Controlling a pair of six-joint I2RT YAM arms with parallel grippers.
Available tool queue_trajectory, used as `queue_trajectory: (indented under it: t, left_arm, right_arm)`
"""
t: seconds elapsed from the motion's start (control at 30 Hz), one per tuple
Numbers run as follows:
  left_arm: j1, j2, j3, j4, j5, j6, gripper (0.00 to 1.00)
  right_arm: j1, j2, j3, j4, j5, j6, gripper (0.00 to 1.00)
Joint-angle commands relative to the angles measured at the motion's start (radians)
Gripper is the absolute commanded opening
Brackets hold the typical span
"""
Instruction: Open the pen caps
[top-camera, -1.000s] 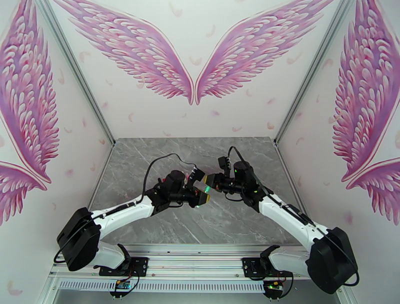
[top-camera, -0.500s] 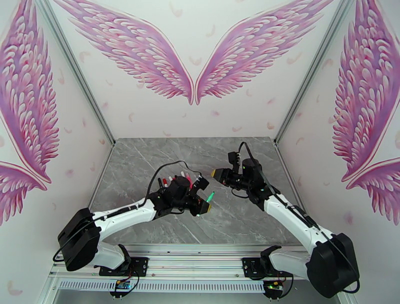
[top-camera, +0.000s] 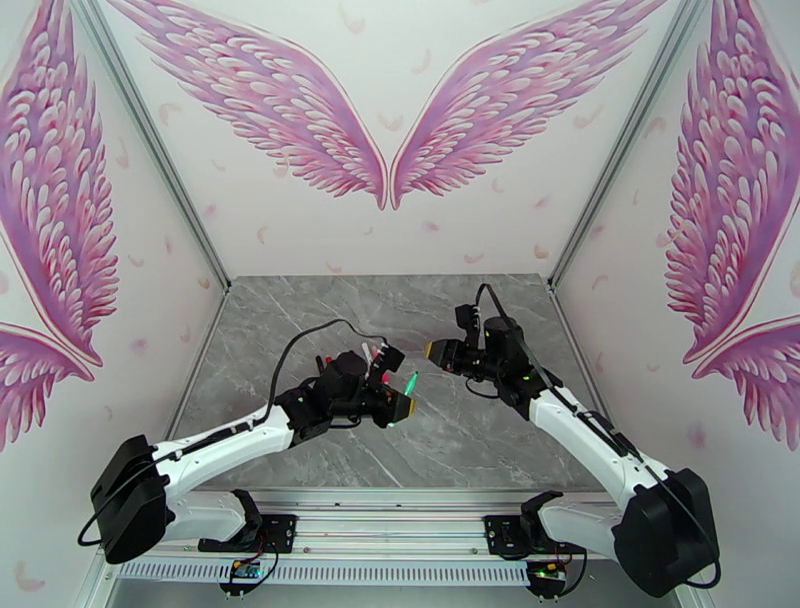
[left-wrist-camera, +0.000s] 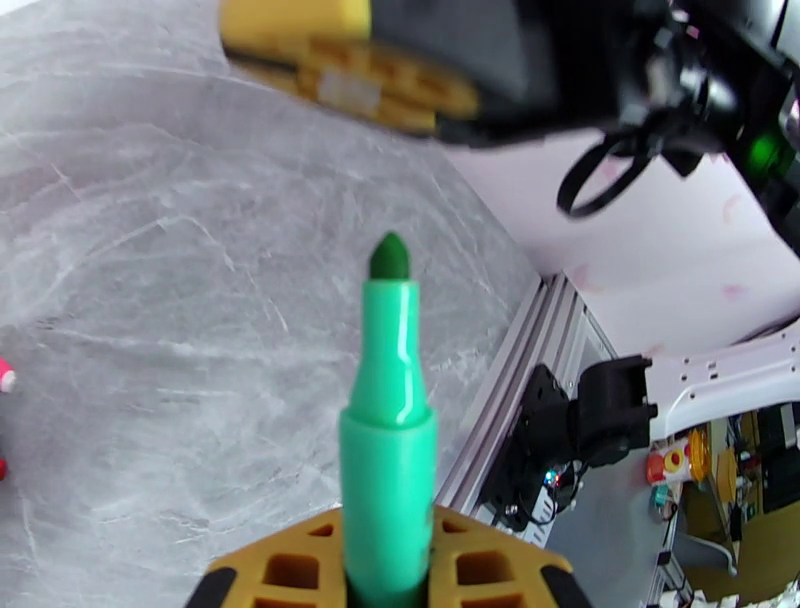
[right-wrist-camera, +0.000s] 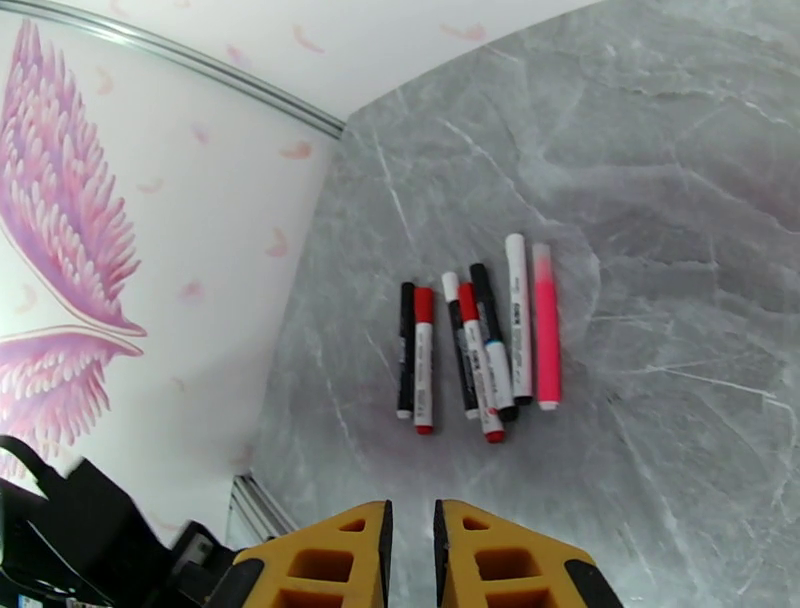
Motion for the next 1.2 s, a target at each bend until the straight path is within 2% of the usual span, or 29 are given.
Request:
queue_trajectory:
  t: [0.0, 0.2, 0.4, 0.63, 0.87, 1.07, 1.17]
  left_arm:
    - [-0.001, -0.062, -0.024, -0.083, -0.117, -0.042, 0.06]
    - [-0.027, -0.145, -0.059, -0.127, -0.240, -0.093, 0.07]
    - [-0.036, -0.175, -0.045, -0.132, -0.261, -0.073, 0.07]
    - [-0.038, -0.226, -0.044, -0.158, -0.199, -0.002, 0.07]
    - [-0.038, -0.270, -0.041, -0.315, -0.145, 0.088, 0.08]
    - [-0.038, -0.319, -0.078, -0.378, -0.086, 0.130, 0.09]
    - [-0.038, -0.340, -0.079, -0.383, -0.093, 0.135, 0.10]
  right_arm:
    - [0.011, -0.032, 0.043, -0.187, 0.084, -0.124, 0.13]
    - [0.052, -0.027, 0.053, -0.392, 0.207, -0.224, 0.13]
    - [0.128, -0.034, 0.021, -0.492, 0.311, -0.211, 0.14]
    - [0.165, -0.028, -0.053, -0.528, 0.401, -0.129, 0.14]
    - [0.180, -0.016, -0.108, -0.506, 0.441, -0.080, 0.14]
    - [0.198, 0.050, -0.119, -0.466, 0.426, -0.069, 0.14]
    - [0.207, 0.091, -0.131, -0.437, 0.412, -0.065, 0.15]
